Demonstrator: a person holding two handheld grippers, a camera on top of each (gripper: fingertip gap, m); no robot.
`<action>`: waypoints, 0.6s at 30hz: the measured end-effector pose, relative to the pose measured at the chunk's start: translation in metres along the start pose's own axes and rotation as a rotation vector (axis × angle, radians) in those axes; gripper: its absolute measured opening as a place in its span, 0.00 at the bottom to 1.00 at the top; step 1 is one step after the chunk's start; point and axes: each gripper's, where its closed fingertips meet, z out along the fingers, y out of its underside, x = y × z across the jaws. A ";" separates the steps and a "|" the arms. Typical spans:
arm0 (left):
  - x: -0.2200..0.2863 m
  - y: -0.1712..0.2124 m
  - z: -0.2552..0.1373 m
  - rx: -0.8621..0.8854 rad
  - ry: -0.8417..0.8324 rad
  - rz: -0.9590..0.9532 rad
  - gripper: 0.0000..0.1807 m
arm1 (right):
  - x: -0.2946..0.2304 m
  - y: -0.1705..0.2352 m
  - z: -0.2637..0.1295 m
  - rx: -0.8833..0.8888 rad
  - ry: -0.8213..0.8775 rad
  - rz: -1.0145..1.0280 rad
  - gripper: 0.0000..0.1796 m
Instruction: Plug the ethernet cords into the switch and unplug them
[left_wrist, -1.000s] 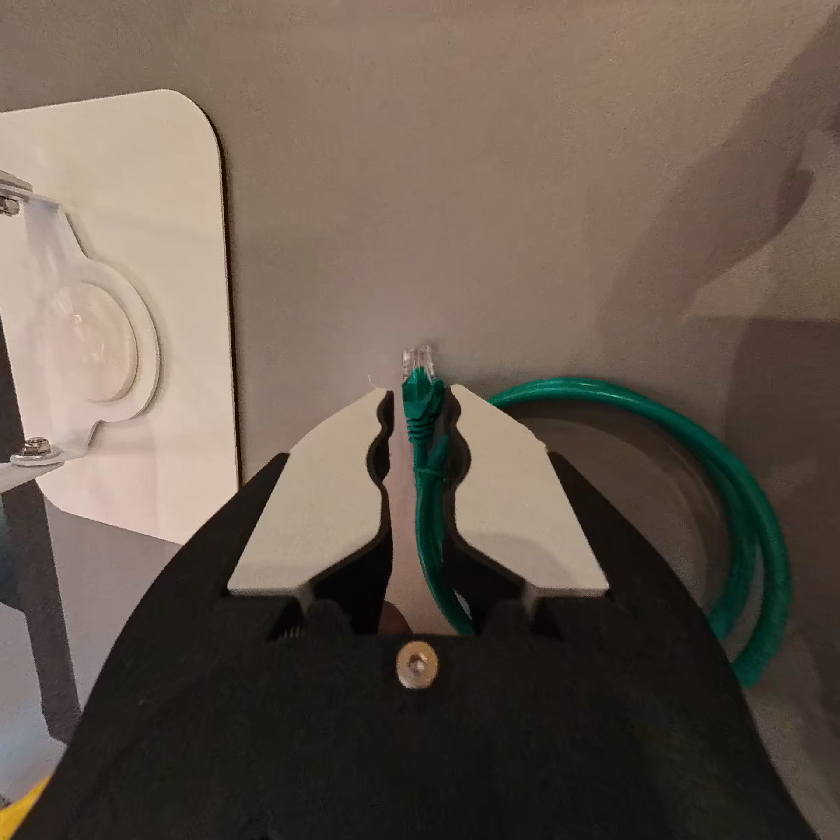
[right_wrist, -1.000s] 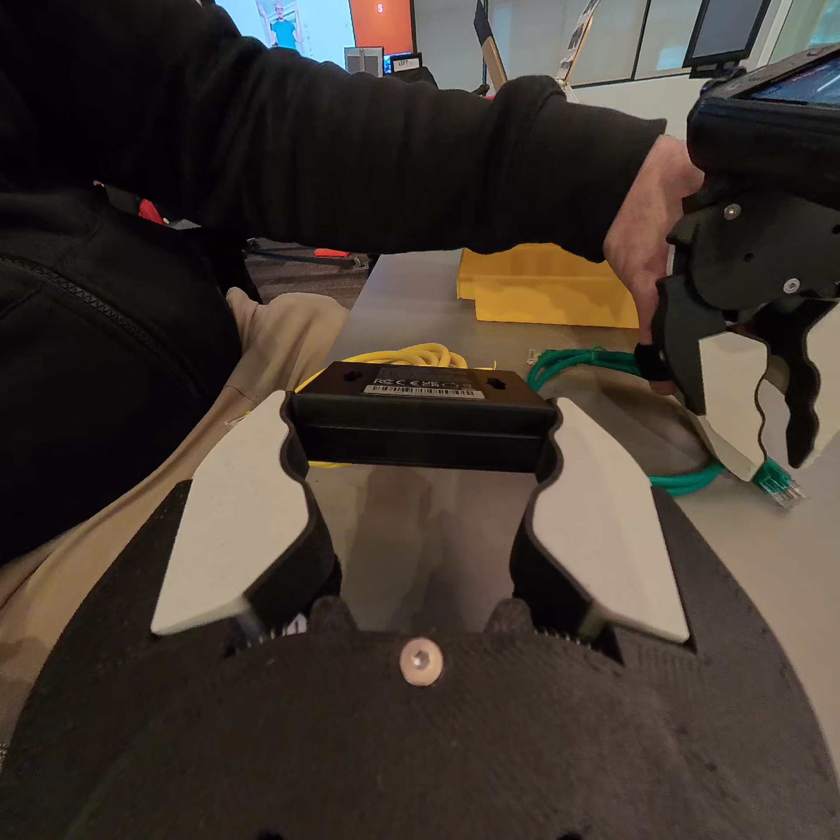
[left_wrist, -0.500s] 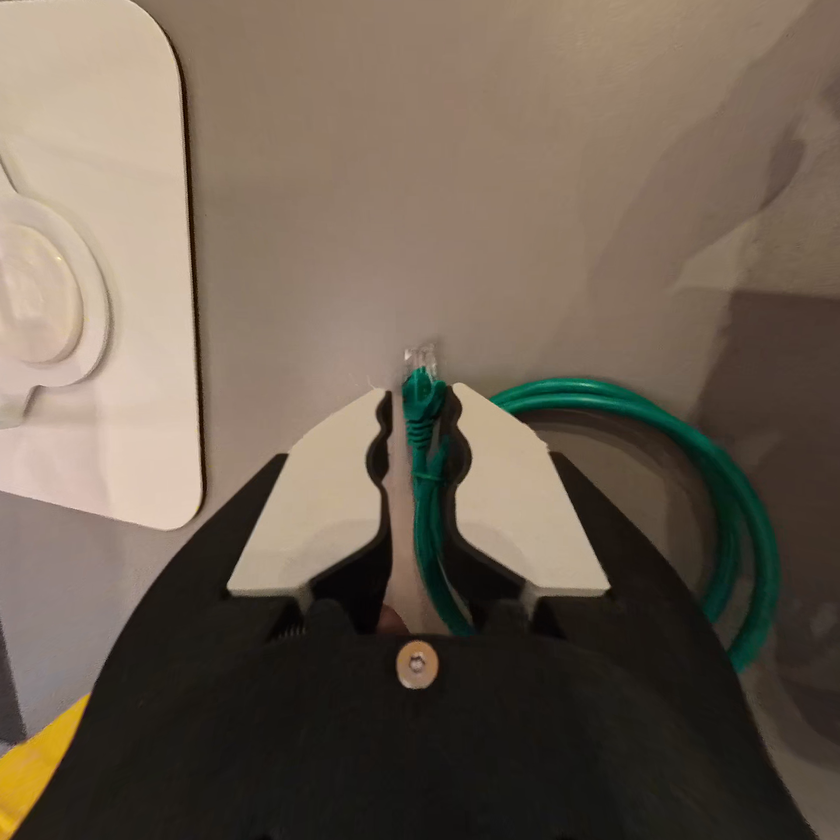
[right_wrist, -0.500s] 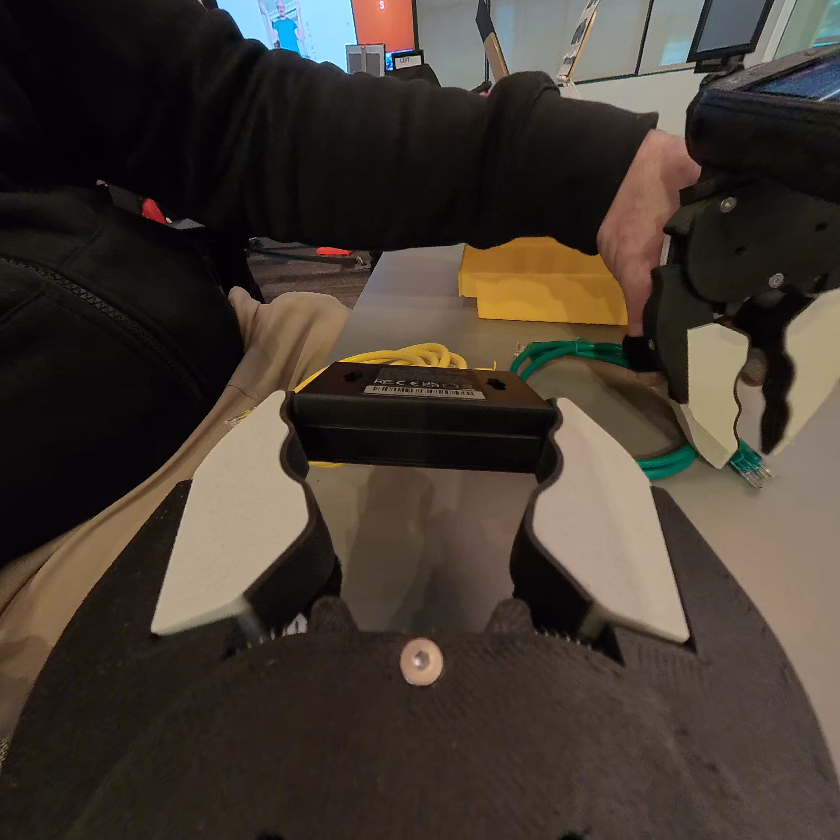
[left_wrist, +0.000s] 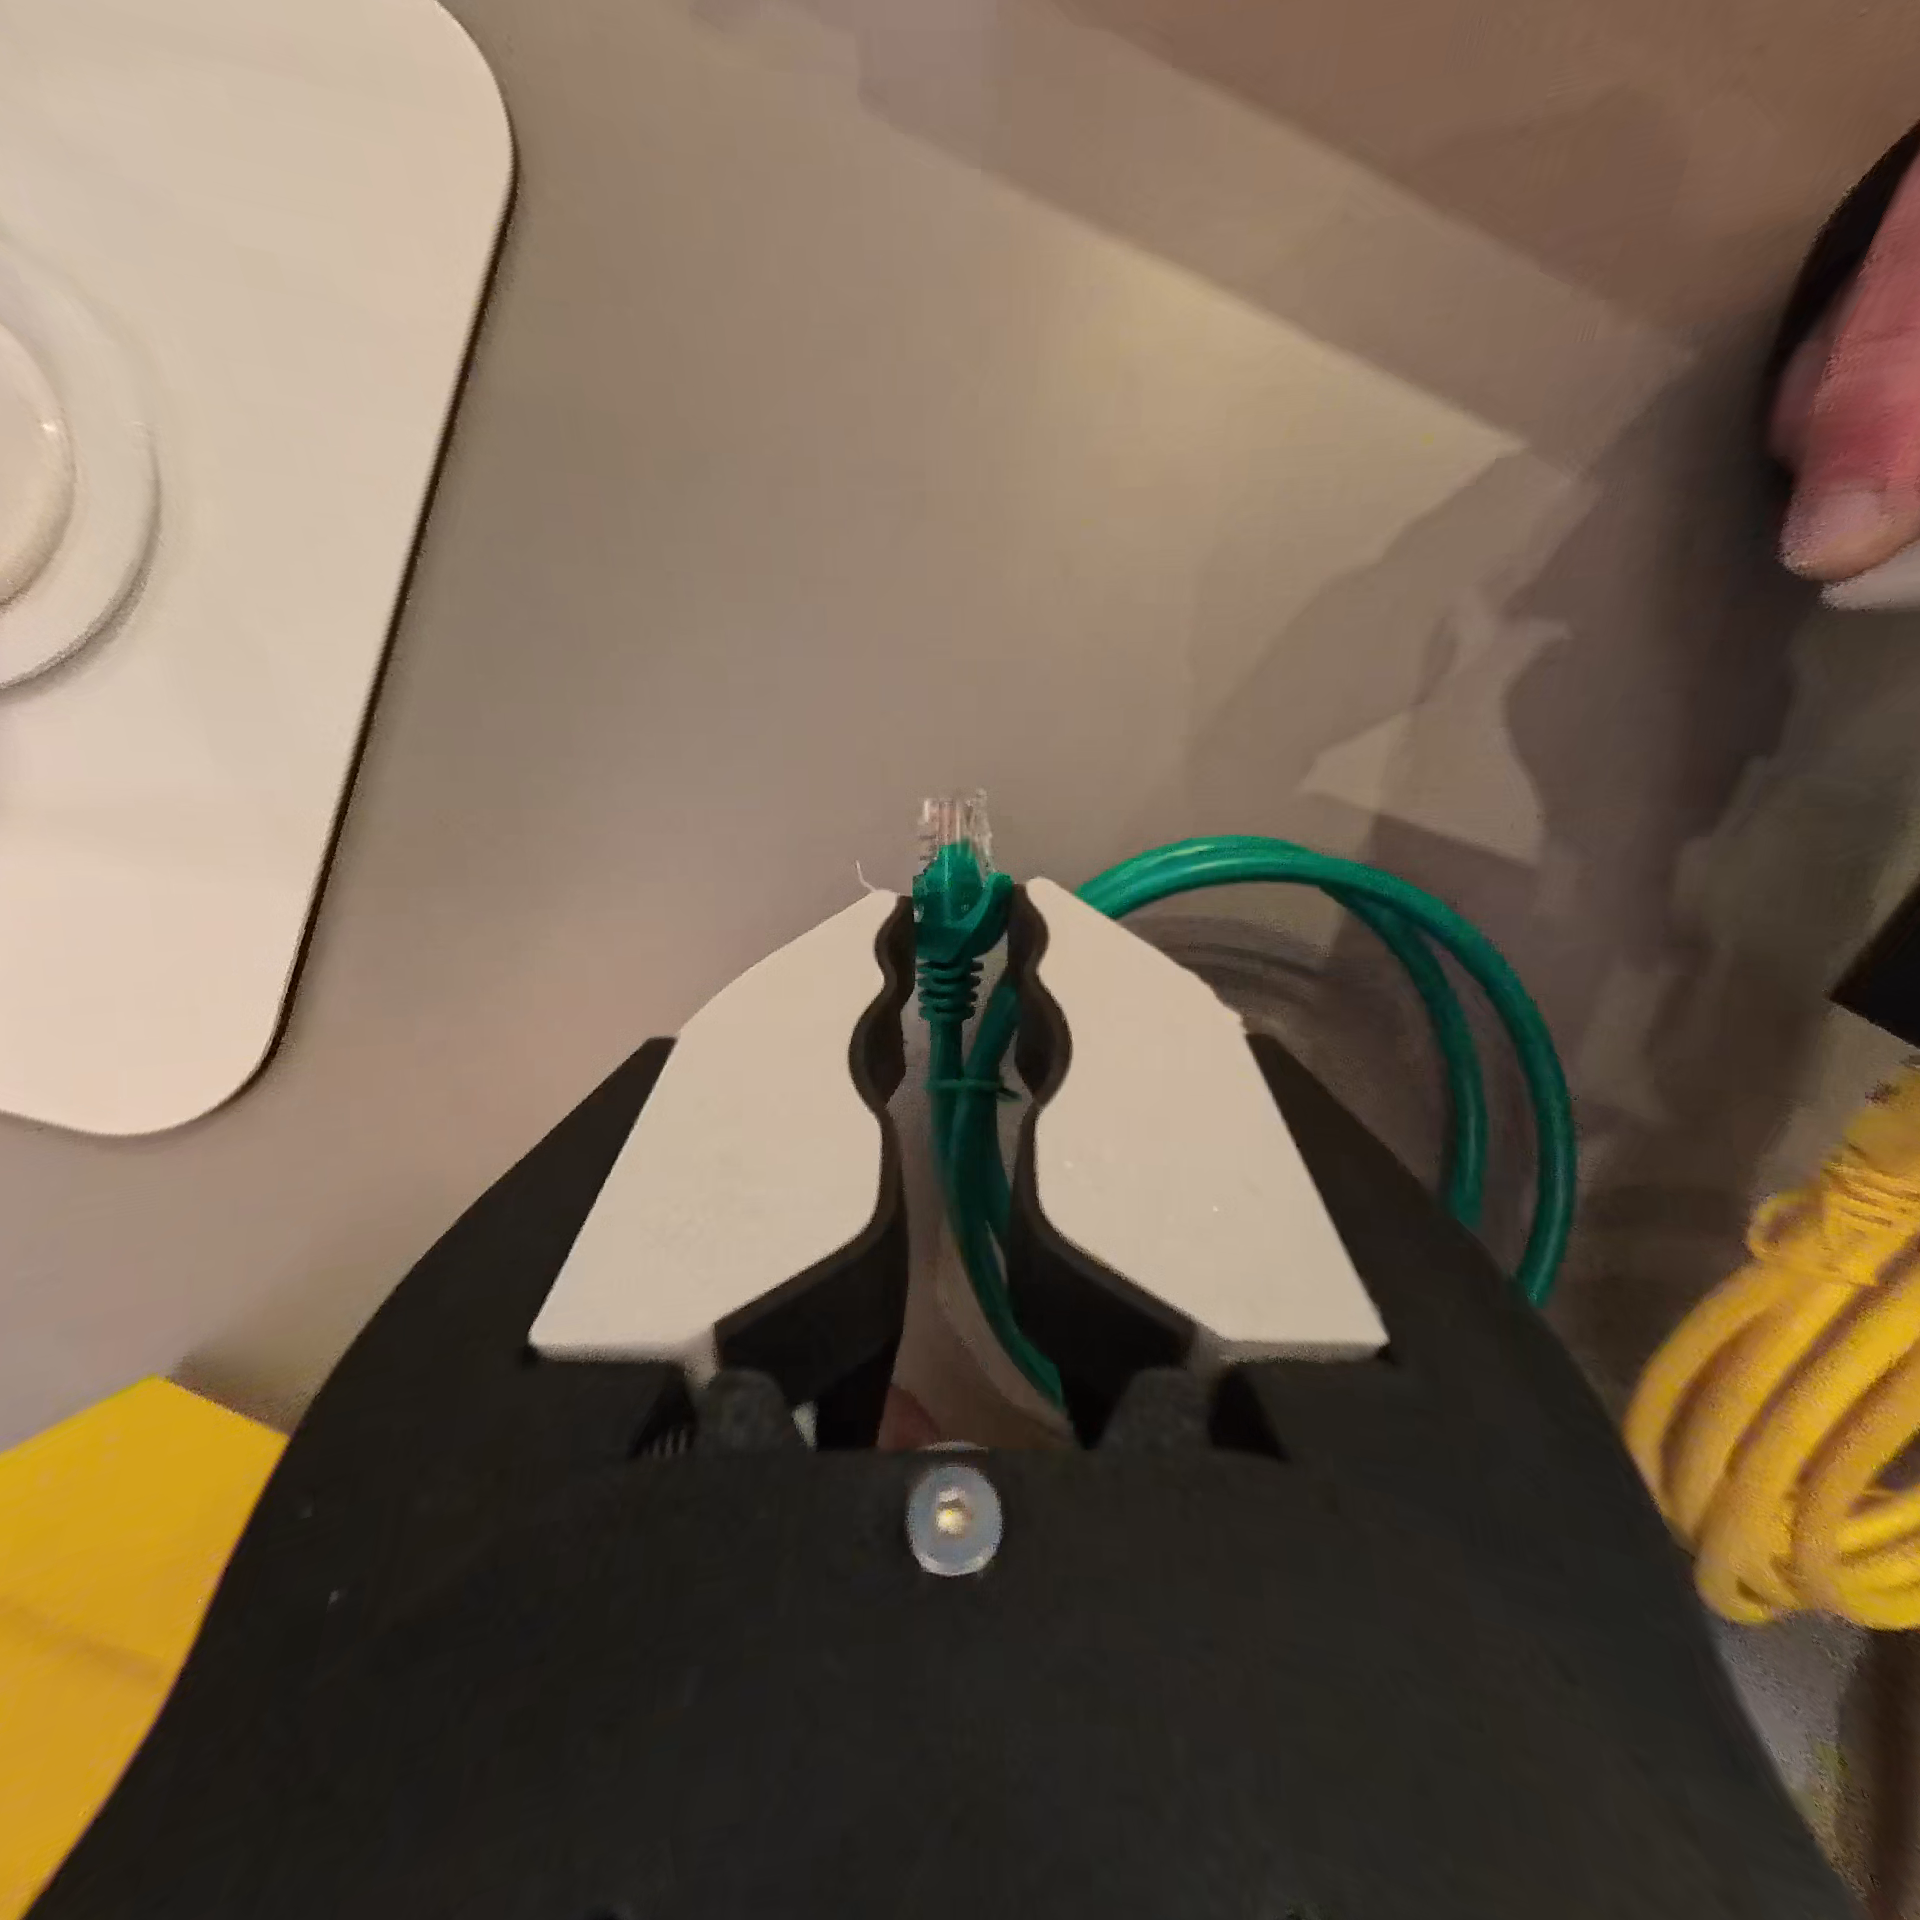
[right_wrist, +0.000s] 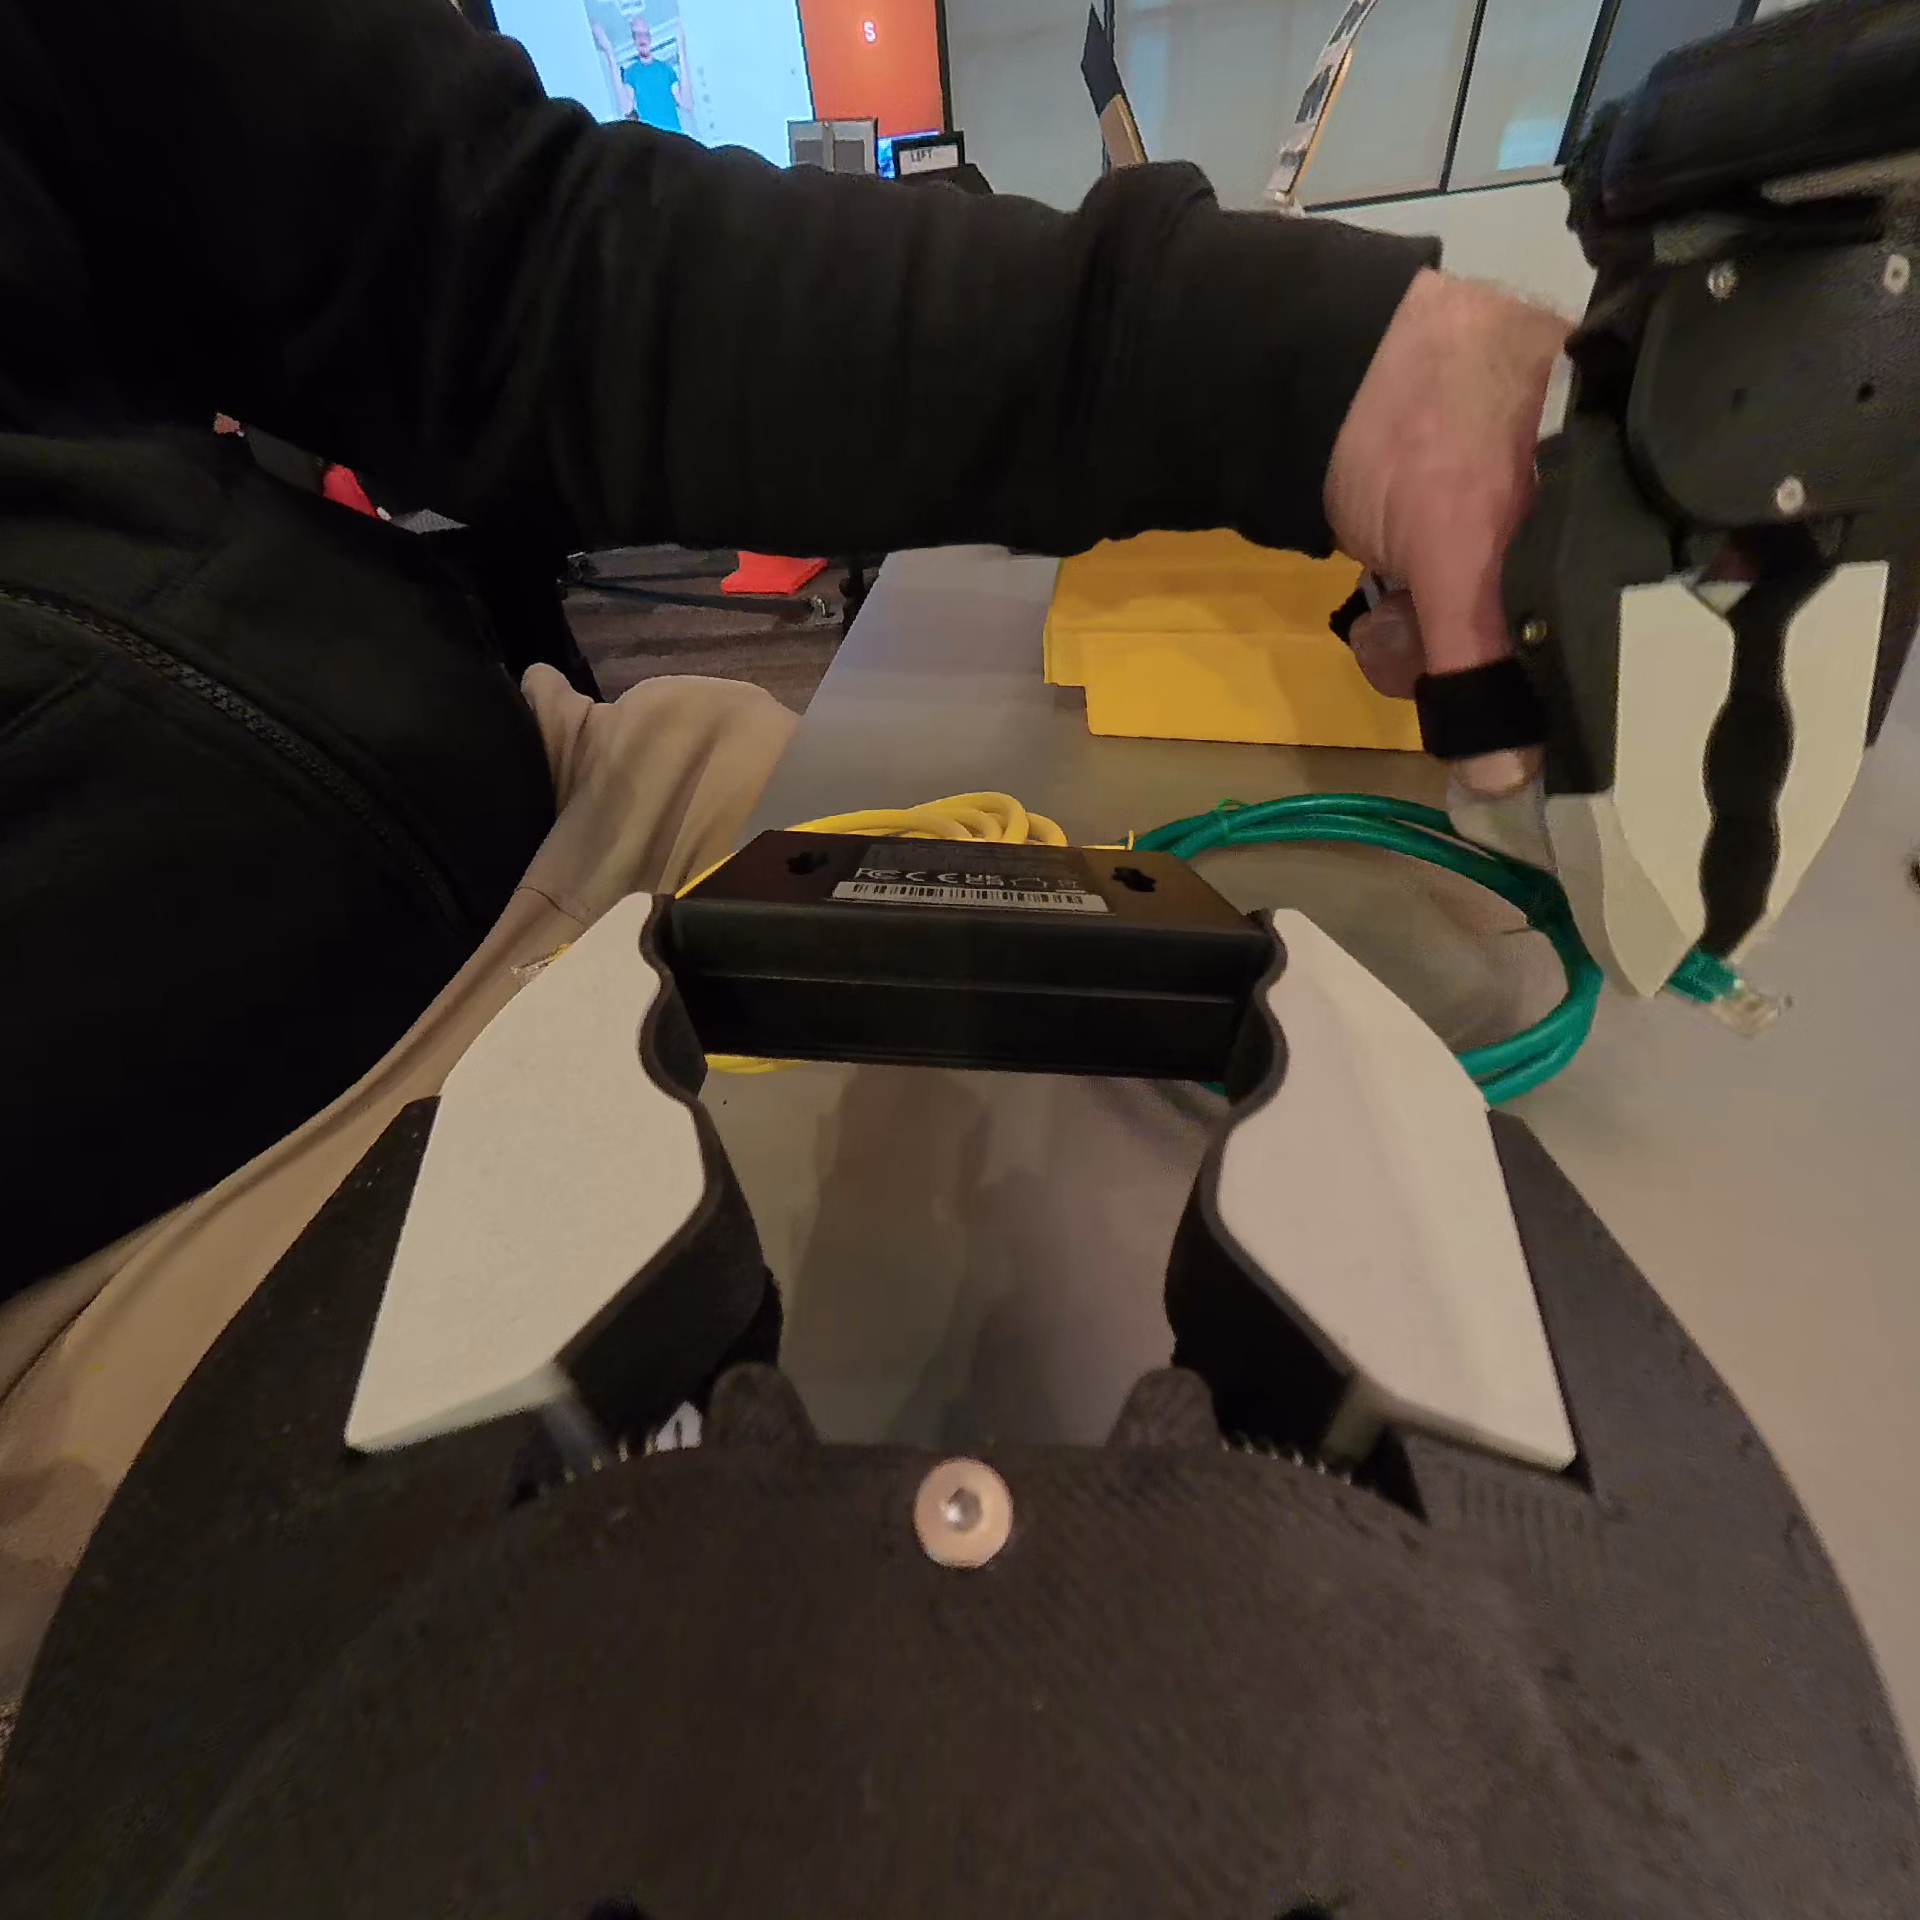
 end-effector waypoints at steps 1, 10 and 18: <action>0.003 -0.002 -0.006 0.010 0.011 -0.002 0.09 | 0.000 0.000 0.000 0.001 0.001 -0.001 0.56; 0.043 -0.037 -0.095 0.200 0.076 0.097 0.09 | 0.002 -0.004 -0.002 0.034 0.018 -0.016 0.56; 0.055 -0.021 -0.157 0.142 0.071 0.189 0.09 | 0.006 -0.007 -0.004 0.053 0.045 -0.034 0.56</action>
